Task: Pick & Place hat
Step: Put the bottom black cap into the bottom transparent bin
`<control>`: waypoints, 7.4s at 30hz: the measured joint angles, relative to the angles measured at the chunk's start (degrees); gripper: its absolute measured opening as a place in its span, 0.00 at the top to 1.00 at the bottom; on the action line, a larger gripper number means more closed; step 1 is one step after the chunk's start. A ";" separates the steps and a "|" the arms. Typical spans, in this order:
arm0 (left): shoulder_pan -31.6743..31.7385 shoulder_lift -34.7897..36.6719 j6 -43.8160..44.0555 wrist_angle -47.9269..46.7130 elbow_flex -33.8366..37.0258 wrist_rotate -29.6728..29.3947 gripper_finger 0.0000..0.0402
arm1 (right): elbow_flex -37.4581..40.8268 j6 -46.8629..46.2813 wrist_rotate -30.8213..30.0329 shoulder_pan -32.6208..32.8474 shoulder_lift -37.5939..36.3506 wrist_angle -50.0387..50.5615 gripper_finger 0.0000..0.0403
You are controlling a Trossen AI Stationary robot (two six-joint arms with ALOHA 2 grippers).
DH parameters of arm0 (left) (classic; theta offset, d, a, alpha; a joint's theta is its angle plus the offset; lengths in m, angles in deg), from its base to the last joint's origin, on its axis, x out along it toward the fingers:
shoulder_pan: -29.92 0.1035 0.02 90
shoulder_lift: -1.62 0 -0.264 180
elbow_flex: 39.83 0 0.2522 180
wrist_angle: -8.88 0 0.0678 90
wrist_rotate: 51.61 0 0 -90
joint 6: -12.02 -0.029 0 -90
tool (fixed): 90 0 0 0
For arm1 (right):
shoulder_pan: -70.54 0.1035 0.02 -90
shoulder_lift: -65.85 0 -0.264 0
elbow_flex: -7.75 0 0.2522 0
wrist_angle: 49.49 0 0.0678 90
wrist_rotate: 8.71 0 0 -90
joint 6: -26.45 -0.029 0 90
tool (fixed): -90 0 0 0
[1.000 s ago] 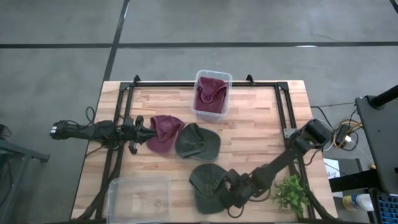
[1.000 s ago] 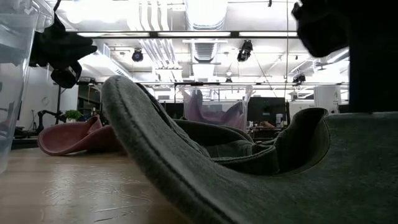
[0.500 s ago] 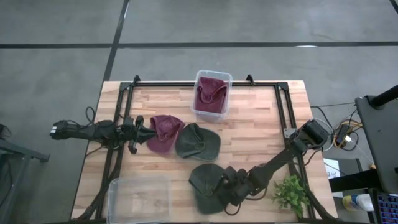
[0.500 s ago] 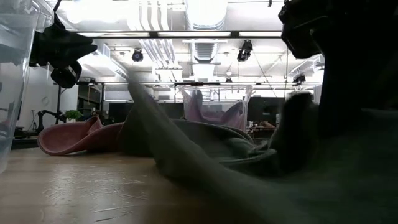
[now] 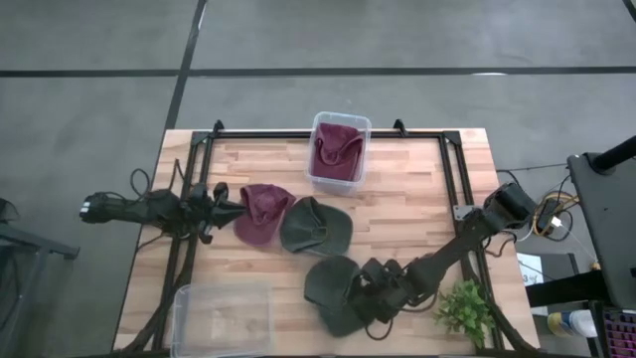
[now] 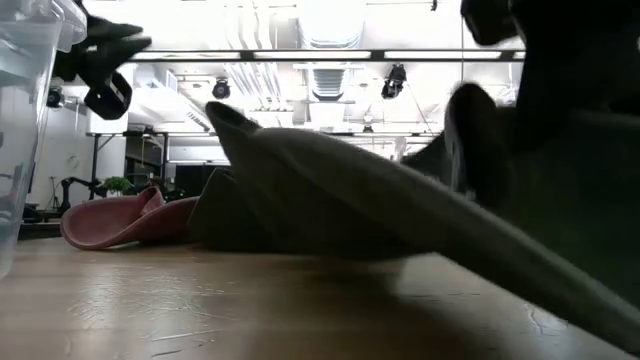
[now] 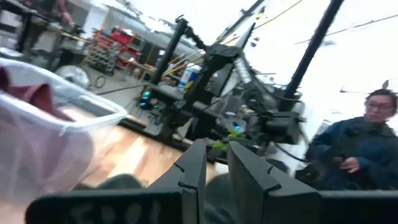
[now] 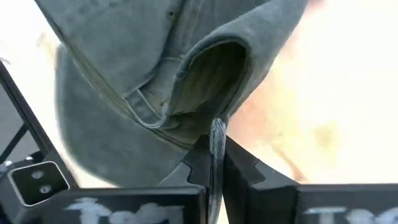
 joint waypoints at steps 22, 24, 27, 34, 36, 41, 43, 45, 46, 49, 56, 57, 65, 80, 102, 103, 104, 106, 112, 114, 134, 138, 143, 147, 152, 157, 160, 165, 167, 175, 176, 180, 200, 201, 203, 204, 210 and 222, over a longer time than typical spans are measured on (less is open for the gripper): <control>-0.02 -13.37 9.85 -3.50 -11.19 4.24 0.82 | 0.03 19.47 -20.42 -3.30 -19.53 2.37 0.97; -0.02 -15.82 8.68 -3.59 -12.51 4.07 0.78 | 0.03 20.77 -23.07 -4.24 -20.51 2.39 0.97; -0.02 -19.85 7.72 -4.20 -14.64 3.82 0.69 | 0.03 22.29 -27.79 -5.70 -21.82 2.17 0.97; 0.02 -29.55 5.53 -4.52 -19.12 -3.74 0.48 | 0.03 26.27 -35.73 -9.98 -22.93 -0.71 0.97; 0.02 -32.03 3.32 -4.32 -20.65 -5.63 0.45 | 0.03 28.31 -35.94 -11.62 -22.87 -2.71 0.97; 0.00 -37.93 1.71 -3.87 -24.01 -6.37 0.44 | 0.03 35.64 -36.10 -15.37 -21.97 -10.53 0.97; 0.00 -40.02 0.69 -3.49 -25.34 -7.37 0.43 | 0.03 38.86 -35.95 -16.46 -21.55 -13.83 0.97; 0.01 -41.86 0.08 -4.14 -26.38 -7.96 0.43 | 0.03 40.82 -34.69 -17.42 -21.30 -15.66 0.97; 0.00 -42.51 -0.22 -4.32 -26.94 -8.10 0.43 | 0.03 41.40 -33.82 -17.83 -21.17 -16.15 0.97; 0.00 -43.44 -0.79 -4.20 -29.32 -8.24 0.43 | 0.00 41.73 -30.92 -18.81 -20.72 -16.12 0.97; -0.04 -42.51 -2.22 -19.15 -39.05 -9.16 0.43 | 0.00 46.38 -19.50 -19.12 -20.20 -15.70 0.97; -0.04 -42.50 -2.42 -21.51 -40.67 -9.83 0.43 | 0.00 46.57 -17.53 -19.12 -20.20 -15.66 0.97; -0.02 -42.63 -4.17 -28.28 -51.67 -10.10 0.43 | -0.02 41.37 -4.30 -20.12 -19.35 -5.76 0.97; 0.07 -52.62 -4.98 -29.96 -55.16 -4.50 0.43 | -0.02 51.79 7.24 -20.13 -11.45 -2.77 0.97; 0.33 -61.71 1.28 -35.81 -57.33 1.33 0.43 | -12.35 63.29 3.94 -18.32 -7.59 0.88 0.97; 0.33 -61.74 1.61 -36.31 -57.31 1.34 0.43 | -12.35 63.46 3.72 -18.32 -7.61 0.61 0.97; 0.33 -61.92 2.40 -36.42 -57.28 1.45 0.43 | -12.35 63.60 3.32 -18.32 -7.63 0.61 0.97; 0.33 -62.20 2.86 -36.09 -57.28 1.80 0.43 | -12.28 63.96 2.06 -18.23 -7.78 0.92 0.97; 0.33 -63.17 5.14 -36.52 -57.28 3.63 0.48 | -12.28 64.50 0.92 -18.23 -8.11 0.78 0.97; 0.33 -63.46 5.96 -36.71 -57.28 4.04 0.52 | -12.28 64.20 0.86 -18.23 -8.12 0.80 0.97; -1.02 -60.06 20.20 -39.44 -58.22 5.53 0.99 | -12.19 67.12 -2.28 -18.25 -8.63 3.95 0.87; -1.68 -56.80 24.09 -40.76 -60.97 5.69 1.00 | -12.19 68.13 -5.90 -18.22 -8.98 7.44 0.76; -1.86 -53.83 27.23 -42.97 -66.22 5.60 1.00 | -12.19 69.82 -6.55 -18.11 -8.98 11.38 0.64; -1.91 -53.29 30.14 -47.72 -72.03 5.65 1.00 | -12.13 70.59 -9.41 -18.24 -8.98 14.40 0.58; -3.47 -54.10 33.02 -58.44 -79.10 8.04 1.00 | -11.93 71.75 -16.30 -18.27 -8.98 17.46 0.54; -6.67 -55.53 36.65 -64.22 -82.27 13.31 1.00 | -11.28 72.91 -20.13 -18.27 -8.98 18.39 0.54; -8.20 -56.50 37.70 -64.20 -83.13 16.17 1.00 | -10.46 73.48 -21.96 -18.54 -8.98 18.39 0.53; -8.48 -57.56 38.98 -66.72 -85.11 22.43 1.00 | -9.03 73.74 -23.30 -19.88 -8.96 18.64 0.54; -8.57 -57.56 41.70 -68.34 -85.44 24.04 1.00 | -8.43 73.37 -23.32 -20.48 -8.96 18.61 0.55; -9.07 -57.65 49.79 -72.89 -85.19 30.85 1.00 | -7.32 73.21 -23.32 -22.21 -8.96 18.67 0.54; -9.13 -57.83 50.60 -72.71 -85.02 31.81 1.00 | -7.32 73.21 -23.32 -22.39 -8.96 18.64 0.55; -9.95 -58.80 52.95 -73.29 -84.98 35.29 1.00 | -7.32 72.99 -23.32 -23.23 -8.96 18.64 0.56; -10.31 -59.00 31.16 -71.83 -85.94 28.04 1.00 | -6.48 71.68 2.03 -22.20 -8.94 -7.37 0.60; -10.27 -59.00 29.19 -70.72 -86.08 26.42 1.00 | -6.10 72.72 3.12 -21.84 -8.94 -10.55 0.60; -10.25 -59.00 25.47 -68.82 -86.84 23.38 1.00 | -5.22 74.59 4.44 -21.24 -8.94 -16.08 0.62; -10.21 -59.00 23.60 -67.88 -87.22 22.15 1.00 | -4.90 75.44 4.42 -21.02 -8.92 -18.11 0.62; -10.23 -59.07 13.86 -64.84 -92.27 13.71 1.00 | -3.48 76.99 -0.08 -20.84 -8.90 -21.56 0.64; -10.23 -59.16 2.17 -59.04 -97.59 5.00 1.00 | 6.90 84.06 -0.34 -22.03 -8.87 -55.13 0.62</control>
